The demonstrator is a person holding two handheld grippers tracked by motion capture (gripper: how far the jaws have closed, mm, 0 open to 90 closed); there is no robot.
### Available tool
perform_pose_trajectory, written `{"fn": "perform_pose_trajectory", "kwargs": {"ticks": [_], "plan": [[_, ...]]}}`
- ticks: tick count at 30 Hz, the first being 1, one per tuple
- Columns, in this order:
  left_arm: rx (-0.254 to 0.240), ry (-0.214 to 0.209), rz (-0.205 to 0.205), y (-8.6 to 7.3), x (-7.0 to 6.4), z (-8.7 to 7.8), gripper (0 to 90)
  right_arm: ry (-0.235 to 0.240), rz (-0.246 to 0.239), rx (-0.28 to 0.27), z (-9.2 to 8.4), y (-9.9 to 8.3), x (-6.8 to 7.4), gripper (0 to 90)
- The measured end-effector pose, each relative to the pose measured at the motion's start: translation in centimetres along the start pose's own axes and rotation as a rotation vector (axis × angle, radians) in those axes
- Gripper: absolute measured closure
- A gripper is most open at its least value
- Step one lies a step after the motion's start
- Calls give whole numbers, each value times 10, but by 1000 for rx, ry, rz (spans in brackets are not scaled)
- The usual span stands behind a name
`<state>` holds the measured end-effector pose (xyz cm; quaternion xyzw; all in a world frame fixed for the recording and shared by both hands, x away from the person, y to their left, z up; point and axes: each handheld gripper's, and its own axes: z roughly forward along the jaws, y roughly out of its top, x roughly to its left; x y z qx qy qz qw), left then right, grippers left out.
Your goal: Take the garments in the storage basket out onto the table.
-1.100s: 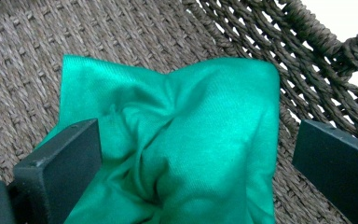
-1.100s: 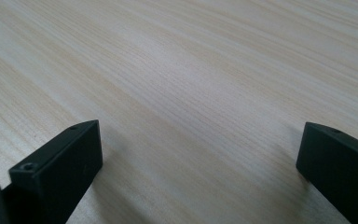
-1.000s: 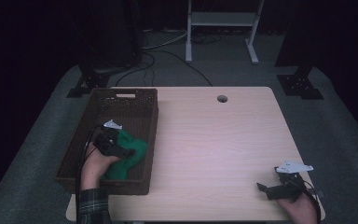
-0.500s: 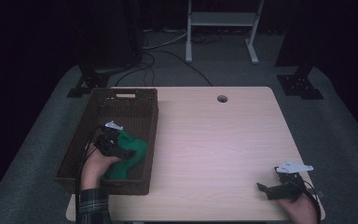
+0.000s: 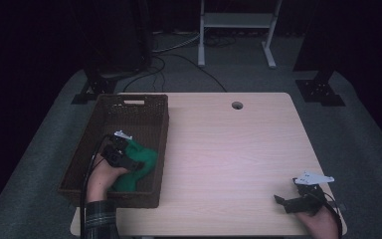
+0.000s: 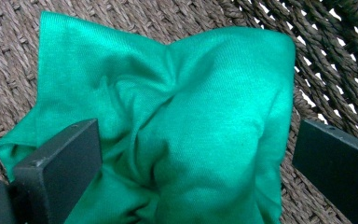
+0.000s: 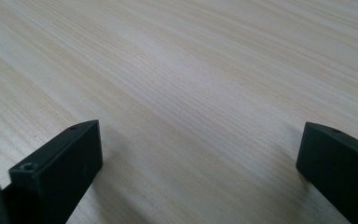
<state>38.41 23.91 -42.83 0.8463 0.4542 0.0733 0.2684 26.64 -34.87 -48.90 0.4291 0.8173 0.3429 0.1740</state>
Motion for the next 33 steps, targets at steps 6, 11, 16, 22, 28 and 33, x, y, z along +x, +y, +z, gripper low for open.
{"fn": "perform_pose_trajectory", "kwargs": {"ticks": [6,11,16,22,28,33], "plan": [[15,-4,-4,0,0,2,4,0,0,0,0,0,0,0],[32,-1,-7,-1,0,4,4,0,0,0,0,0,0,0],[51,2,-1,-1,-1,5,4,0,-1,-1,0,0,0,0],[70,-3,-8,-1,-1,8,4,0,-1,-1,0,0,0,0],[106,2,-12,-2,0,11,4,0,-1,-1,0,0,0,0],[126,10,-15,-2,1,13,4,0,-1,-1,0,0,0,0]]}}
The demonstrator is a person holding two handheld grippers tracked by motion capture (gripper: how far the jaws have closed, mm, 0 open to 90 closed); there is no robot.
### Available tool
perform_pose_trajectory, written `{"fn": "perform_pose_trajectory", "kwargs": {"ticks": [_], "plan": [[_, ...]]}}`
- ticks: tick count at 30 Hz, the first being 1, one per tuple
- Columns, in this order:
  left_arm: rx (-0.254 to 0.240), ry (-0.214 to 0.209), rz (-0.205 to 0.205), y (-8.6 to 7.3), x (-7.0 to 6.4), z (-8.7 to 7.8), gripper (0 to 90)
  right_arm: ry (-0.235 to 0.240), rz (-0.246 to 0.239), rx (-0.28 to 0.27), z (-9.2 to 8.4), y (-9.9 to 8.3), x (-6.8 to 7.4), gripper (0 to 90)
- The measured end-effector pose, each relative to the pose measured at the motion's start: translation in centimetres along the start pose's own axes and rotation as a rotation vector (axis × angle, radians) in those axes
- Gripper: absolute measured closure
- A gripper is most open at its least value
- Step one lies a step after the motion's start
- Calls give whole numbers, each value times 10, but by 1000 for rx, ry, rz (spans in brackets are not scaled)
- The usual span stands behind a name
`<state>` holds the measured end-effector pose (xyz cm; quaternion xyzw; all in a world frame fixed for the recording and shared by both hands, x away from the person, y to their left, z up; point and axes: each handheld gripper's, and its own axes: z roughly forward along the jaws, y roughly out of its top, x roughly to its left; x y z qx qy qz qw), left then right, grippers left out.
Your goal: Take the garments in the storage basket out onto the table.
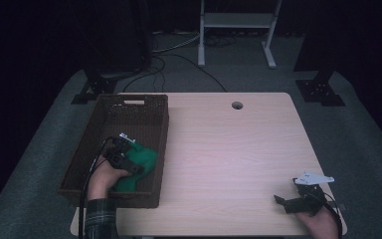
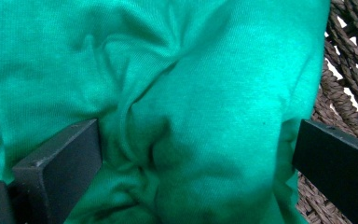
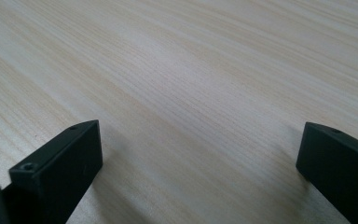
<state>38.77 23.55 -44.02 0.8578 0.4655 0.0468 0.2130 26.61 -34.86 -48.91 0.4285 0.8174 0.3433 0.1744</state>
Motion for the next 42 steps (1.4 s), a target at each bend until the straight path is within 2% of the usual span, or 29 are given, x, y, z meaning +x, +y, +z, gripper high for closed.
{"fn": "perform_pose_trajectory", "kwargs": {"ticks": [8,14,18,21,23,24,26,27,30,37,42], "plan": [[20,7,-28,2,-2,5,4,0,0,0,0,0,0,0],[21,14,-20,2,-4,7,5,0,0,0,0,0,0,0],[26,3,-10,3,-4,6,59,0,0,0,0,0,0,0],[37,6,-6,4,-5,3,154,0,0,0,0,0,0,0],[38,-3,-12,4,-6,0,285,0,0,0,0,0,0,0],[36,-25,-23,4,-6,-1,285,0,0,0,0,0,0,0],[37,-29,-39,5,-6,-3,451,0,0,0,0,0,0,0],[34,-44,-48,5,-6,-4,451,0,0,0,0,0,0,0],[45,-61,-49,5,-7,-6,575,0,0,0,0,0,0,0],[46,-46,-30,6,-10,-10,598,0,0,0,0,0,0,0],[23,-37,-23,5,-11,-14,602,0,-1,0,0,0,0,0]]}}
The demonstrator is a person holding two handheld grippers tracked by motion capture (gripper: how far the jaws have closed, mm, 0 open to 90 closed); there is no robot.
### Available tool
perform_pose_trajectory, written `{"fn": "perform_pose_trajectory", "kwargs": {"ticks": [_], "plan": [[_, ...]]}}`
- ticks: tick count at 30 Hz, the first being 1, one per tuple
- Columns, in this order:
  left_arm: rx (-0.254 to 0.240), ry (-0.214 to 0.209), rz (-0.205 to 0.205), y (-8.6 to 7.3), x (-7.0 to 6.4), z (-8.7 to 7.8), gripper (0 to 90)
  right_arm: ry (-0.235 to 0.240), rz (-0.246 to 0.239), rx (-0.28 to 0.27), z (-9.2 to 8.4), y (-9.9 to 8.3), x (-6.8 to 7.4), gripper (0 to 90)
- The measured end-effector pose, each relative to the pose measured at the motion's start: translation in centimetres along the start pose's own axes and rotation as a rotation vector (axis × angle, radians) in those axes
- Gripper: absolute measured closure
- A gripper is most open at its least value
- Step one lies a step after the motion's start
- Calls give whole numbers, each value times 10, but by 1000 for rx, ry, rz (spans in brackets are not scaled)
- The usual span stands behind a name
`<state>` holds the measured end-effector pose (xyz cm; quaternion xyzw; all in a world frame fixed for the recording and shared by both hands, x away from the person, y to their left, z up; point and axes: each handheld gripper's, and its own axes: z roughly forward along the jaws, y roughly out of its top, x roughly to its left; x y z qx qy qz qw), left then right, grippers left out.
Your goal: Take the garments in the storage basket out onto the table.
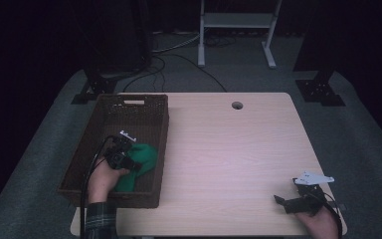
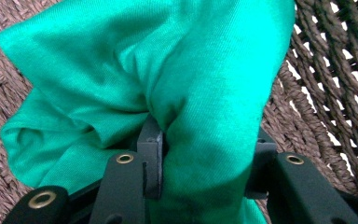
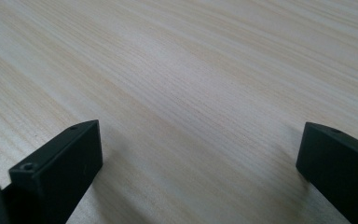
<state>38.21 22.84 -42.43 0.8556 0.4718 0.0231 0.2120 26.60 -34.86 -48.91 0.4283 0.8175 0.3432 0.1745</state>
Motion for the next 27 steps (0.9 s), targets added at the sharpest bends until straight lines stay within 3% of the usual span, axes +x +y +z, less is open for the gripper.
{"fn": "perform_pose_trajectory", "kwargs": {"ticks": [7,12,27], "plan": [[-52,-8,-14,0,2,-6,602,2,-2,0,0,0,0,0],[-62,-4,-12,-1,2,-8,604,3,-2,0,0,0,0,0],[-178,-29,-71,-4,8,-19,604,5,-4,1,0,0,0,0]]}}
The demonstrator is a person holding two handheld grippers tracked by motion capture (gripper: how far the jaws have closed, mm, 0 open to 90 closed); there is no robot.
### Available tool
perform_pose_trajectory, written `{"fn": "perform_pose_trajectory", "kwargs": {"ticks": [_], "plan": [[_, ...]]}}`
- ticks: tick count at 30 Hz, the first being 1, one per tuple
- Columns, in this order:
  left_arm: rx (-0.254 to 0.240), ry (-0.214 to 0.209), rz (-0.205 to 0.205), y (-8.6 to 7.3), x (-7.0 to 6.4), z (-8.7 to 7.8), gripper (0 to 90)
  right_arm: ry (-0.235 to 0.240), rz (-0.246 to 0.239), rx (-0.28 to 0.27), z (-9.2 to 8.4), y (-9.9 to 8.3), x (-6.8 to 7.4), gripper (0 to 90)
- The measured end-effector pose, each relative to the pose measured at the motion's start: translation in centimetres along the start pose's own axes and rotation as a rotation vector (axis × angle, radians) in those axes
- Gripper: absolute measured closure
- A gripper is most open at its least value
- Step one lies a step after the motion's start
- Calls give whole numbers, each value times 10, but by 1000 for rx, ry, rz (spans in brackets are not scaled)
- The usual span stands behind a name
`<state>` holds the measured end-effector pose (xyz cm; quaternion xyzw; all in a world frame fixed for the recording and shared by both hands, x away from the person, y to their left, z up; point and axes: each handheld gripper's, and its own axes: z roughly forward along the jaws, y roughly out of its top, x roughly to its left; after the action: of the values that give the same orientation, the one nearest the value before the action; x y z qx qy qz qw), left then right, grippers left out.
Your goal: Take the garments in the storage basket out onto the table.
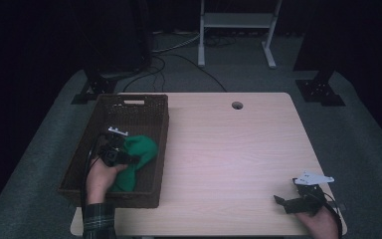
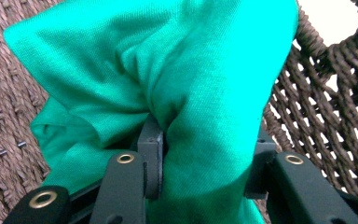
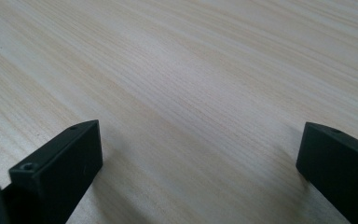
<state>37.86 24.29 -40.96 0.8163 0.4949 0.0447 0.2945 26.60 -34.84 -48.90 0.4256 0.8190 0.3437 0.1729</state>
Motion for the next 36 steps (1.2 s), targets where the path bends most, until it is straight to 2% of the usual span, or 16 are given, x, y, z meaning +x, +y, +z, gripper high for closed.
{"fn": "perform_pose_trajectory", "kwargs": {"ticks": [7,14,21,36], "plan": [[-73,-20,-24,-1,2,-7,605,0,0,0,0,0,0,0],[-140,-44,-13,-1,1,-14,605,0,0,0,0,0,0,0],[-195,-50,-10,-2,1,-21,605,0,0,0,0,0,0,0],[-275,-68,-4,-1,-1,-32,605,0,0,0,0,0,0,0]]}}
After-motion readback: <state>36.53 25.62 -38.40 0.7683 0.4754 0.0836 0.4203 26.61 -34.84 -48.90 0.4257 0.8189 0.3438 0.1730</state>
